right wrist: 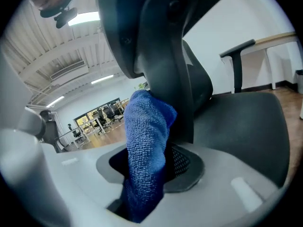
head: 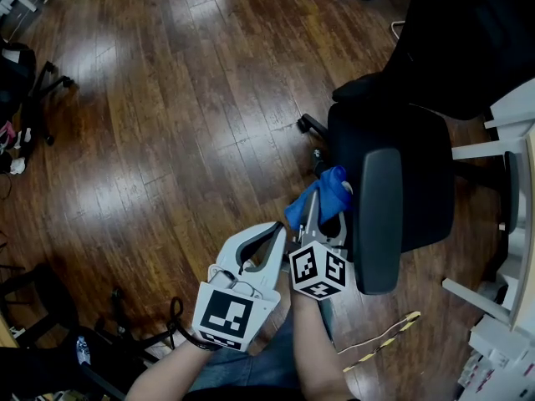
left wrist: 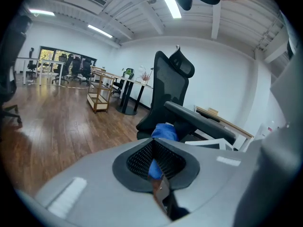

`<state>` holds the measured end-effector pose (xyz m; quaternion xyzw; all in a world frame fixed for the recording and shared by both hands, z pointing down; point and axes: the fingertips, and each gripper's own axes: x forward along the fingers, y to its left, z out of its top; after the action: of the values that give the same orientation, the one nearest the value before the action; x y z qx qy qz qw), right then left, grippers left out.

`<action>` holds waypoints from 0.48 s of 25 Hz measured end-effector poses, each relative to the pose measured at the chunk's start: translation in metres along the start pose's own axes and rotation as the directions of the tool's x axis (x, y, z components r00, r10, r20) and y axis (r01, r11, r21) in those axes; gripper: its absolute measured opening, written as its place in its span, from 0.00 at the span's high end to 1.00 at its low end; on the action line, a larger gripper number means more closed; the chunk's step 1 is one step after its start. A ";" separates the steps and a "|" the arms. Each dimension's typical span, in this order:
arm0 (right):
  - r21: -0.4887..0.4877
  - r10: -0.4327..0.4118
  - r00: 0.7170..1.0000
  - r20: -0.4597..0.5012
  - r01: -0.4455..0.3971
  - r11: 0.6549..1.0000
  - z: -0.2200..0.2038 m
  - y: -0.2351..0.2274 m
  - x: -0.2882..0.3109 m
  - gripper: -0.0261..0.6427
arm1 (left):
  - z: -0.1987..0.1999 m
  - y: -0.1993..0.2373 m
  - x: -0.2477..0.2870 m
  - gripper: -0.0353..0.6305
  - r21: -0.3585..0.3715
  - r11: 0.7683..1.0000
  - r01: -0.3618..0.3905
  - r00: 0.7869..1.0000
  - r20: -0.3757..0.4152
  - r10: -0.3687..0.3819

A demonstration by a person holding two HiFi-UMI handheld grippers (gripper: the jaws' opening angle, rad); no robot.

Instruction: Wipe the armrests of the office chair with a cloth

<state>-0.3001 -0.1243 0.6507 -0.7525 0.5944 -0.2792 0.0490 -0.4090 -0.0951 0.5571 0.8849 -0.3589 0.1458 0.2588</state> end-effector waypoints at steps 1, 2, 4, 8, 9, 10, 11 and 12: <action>-0.003 0.001 1.000 -0.009 -0.001 1.000 -0.003 -0.002 0.002 0.75 | 0.001 -0.002 0.003 0.94 0.002 1.000 0.007 1.000 0.005 -0.007; -0.004 0.004 1.000 -0.016 -0.004 1.000 -0.006 -0.003 0.004 0.75 | 0.002 -0.004 0.005 0.94 0.003 1.000 0.012 1.000 0.009 -0.012; -0.005 0.005 1.000 -0.028 -0.005 1.000 -0.012 -0.005 0.010 0.75 | 0.001 -0.004 0.007 0.94 0.002 1.000 0.016 1.000 0.012 -0.016; -0.002 -0.006 0.998 -0.060 0.006 1.000 -0.028 -0.013 0.023 0.75 | -0.005 0.002 0.008 0.94 0.002 1.000 0.007 1.000 0.012 -0.007; 0.003 -0.014 0.997 -0.070 0.014 1.000 -0.033 -0.016 0.026 0.75 | -0.006 0.004 0.008 0.94 0.003 1.000 0.005 1.000 0.010 -0.005; 0.008 -0.022 0.996 -0.082 0.023 1.000 -0.039 -0.019 0.030 0.75 | -0.008 0.006 0.007 0.94 0.004 1.000 0.004 1.000 0.006 -0.004; 0.012 -0.032 0.995 -0.094 0.033 0.999 -0.045 -0.023 0.033 0.75 | -0.010 0.009 0.007 0.94 0.004 1.000 0.003 1.000 0.002 -0.003; 0.015 -0.041 0.994 -0.106 0.042 0.999 -0.052 -0.026 0.036 0.75 | -0.012 0.011 0.006 0.94 0.002 1.000 0.001 1.000 -0.002 -0.001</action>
<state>-0.2970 -0.1367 0.7178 -0.7484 0.5780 -0.3248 0.0181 -0.4133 -0.0987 0.5738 0.8851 -0.3581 0.1471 0.2583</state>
